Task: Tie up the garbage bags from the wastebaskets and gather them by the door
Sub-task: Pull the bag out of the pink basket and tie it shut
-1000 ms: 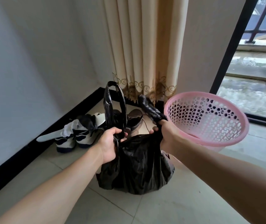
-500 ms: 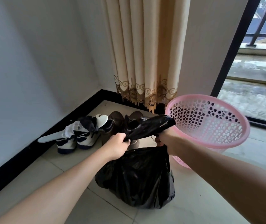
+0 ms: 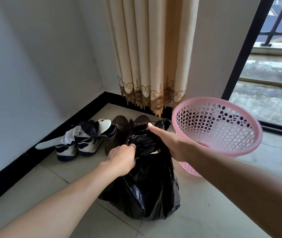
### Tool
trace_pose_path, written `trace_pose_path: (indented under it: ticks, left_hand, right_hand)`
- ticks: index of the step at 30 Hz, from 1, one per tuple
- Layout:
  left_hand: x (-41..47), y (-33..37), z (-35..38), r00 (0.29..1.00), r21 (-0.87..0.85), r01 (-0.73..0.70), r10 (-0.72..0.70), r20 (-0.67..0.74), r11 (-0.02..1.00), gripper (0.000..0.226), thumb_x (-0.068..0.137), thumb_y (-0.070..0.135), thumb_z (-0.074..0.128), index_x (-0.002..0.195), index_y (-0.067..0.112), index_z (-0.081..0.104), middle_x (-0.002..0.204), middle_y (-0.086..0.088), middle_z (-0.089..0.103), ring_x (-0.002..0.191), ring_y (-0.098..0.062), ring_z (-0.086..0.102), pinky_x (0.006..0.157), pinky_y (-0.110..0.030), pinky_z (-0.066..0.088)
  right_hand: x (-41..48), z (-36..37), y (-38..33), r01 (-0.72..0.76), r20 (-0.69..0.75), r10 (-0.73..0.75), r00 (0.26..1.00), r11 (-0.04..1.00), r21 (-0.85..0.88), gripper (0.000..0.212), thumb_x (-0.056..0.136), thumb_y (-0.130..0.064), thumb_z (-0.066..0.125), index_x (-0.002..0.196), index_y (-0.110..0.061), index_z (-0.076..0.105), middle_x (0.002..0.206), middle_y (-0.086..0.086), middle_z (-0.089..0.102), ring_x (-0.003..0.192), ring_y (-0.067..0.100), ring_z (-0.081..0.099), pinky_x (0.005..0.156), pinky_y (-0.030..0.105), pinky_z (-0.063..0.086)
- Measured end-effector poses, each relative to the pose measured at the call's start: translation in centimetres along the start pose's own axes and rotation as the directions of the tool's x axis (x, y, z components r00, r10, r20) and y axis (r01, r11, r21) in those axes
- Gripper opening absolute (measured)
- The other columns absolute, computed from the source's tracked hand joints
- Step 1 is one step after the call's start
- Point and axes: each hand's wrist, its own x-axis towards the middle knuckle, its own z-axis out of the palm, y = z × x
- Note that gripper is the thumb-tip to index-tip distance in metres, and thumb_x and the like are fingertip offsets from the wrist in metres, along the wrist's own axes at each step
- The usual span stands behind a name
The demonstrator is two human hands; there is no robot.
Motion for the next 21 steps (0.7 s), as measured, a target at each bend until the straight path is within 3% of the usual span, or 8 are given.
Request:
trace_pose_path:
  ticks: [2,4,6,8,10,14,18,21]
  left_hand:
    - [-0.2,0.3,0.1,0.999,-0.034,-0.038,0.039,0.018,0.999,0.025,0.091,0.022,0.050,0.114,0.012,0.049,0.111,-0.013,0.064,0.106,-0.037,0.060,0.074,-0.034,0.039]
    - [0.0,-0.2,0.4,0.995,-0.264,0.016,0.010,0.096,0.964,0.028,0.089,0.024,0.052,0.116,0.016,0.053,0.110,-0.011,0.064,0.103,-0.033,0.061,0.081,-0.033,0.046]
    - [0.3,-1.2,0.8,0.976,-0.614,0.160,-0.032,0.215,0.773,0.016,0.085,0.018,0.059,0.101,0.017,0.063,0.091,-0.007,0.067,0.083,-0.024,0.061,0.078,-0.028,0.046]
    - [0.4,-2.1,0.7,0.941,-0.815,0.301,-0.015,0.338,0.495,0.011,0.082,0.006,0.065,0.075,0.015,0.065,0.066,-0.003,0.064,0.064,-0.018,0.056,0.067,-0.025,0.045]
    - [0.2,-2.8,0.3,0.897,-0.875,0.408,0.066,0.438,0.262,0.014,0.082,0.003,0.067,0.072,0.013,0.064,0.064,-0.005,0.063,0.061,-0.018,0.058,0.064,-0.026,0.048]
    - [0.4,-4.5,0.3,0.851,-0.853,0.518,0.144,0.505,-0.067,0.012,0.084,0.004,0.059,0.094,0.006,0.066,0.090,-0.013,0.065,0.083,-0.026,0.063,0.083,-0.038,0.052]
    - [0.5,-4.4,0.2,0.815,-0.791,0.579,0.113,0.568,-0.198,0.008,0.077,0.005,0.051,0.073,0.010,0.055,0.072,-0.004,0.050,0.066,-0.019,0.052,0.073,-0.032,0.049]
    - [0.8,-4.3,0.7,0.805,-0.777,0.591,0.094,0.586,-0.216,0.015,0.086,0.009,0.047,0.075,0.010,0.057,0.071,-0.004,0.054,0.067,-0.019,0.054,0.073,-0.032,0.050]
  right_hand:
    - [1.0,0.6,0.5,-0.005,-0.216,0.025,0.976,0.995,0.096,0.060,0.082,-0.063,0.061,0.110,-0.009,0.067,0.097,0.004,0.072,0.084,0.020,0.069,0.086,0.038,0.056]
    - [1.3,0.4,0.6,0.023,-0.272,0.056,0.961,0.960,0.281,0.042,0.093,-0.048,0.057,0.098,-0.007,0.061,0.072,0.003,0.060,0.052,0.014,0.054,0.055,0.028,0.053]
    - [0.4,-0.2,0.4,0.035,-0.175,0.047,0.983,0.899,0.436,0.032,0.097,-0.042,0.054,0.085,-0.013,0.053,0.062,-0.001,0.052,0.037,0.008,0.035,0.040,0.020,0.036]
    - [-0.8,-0.7,0.1,0.019,-0.033,-0.003,0.999,0.867,0.497,0.031,0.098,-0.040,0.053,0.081,-0.015,0.050,0.054,-0.005,0.053,0.034,0.006,0.030,0.043,0.018,0.030]
    - [-1.7,-1.1,0.0,0.014,0.068,-0.048,0.997,0.901,0.434,0.032,0.098,-0.040,0.053,0.077,-0.015,0.053,0.050,-0.007,0.053,0.036,0.005,0.029,0.048,0.018,0.027]
    - [-2.5,-1.3,-0.4,0.124,0.120,-0.141,0.983,0.982,0.139,0.026,0.093,-0.035,0.064,0.084,-0.011,0.059,0.069,-0.001,0.059,0.046,0.009,0.038,0.054,0.022,0.036]
    - [-3.1,-0.5,-1.1,0.244,0.116,-0.225,0.967,0.952,-0.186,0.017,0.095,-0.024,0.062,0.088,-0.008,0.062,0.081,0.002,0.066,0.059,0.009,0.060,0.057,0.021,0.051]
    - [-3.6,-0.1,-1.3,0.246,0.192,-0.202,0.960,0.939,-0.241,0.012,0.096,-0.022,0.059,0.092,-0.011,0.062,0.088,0.005,0.070,0.072,0.014,0.067,0.060,0.021,0.054]
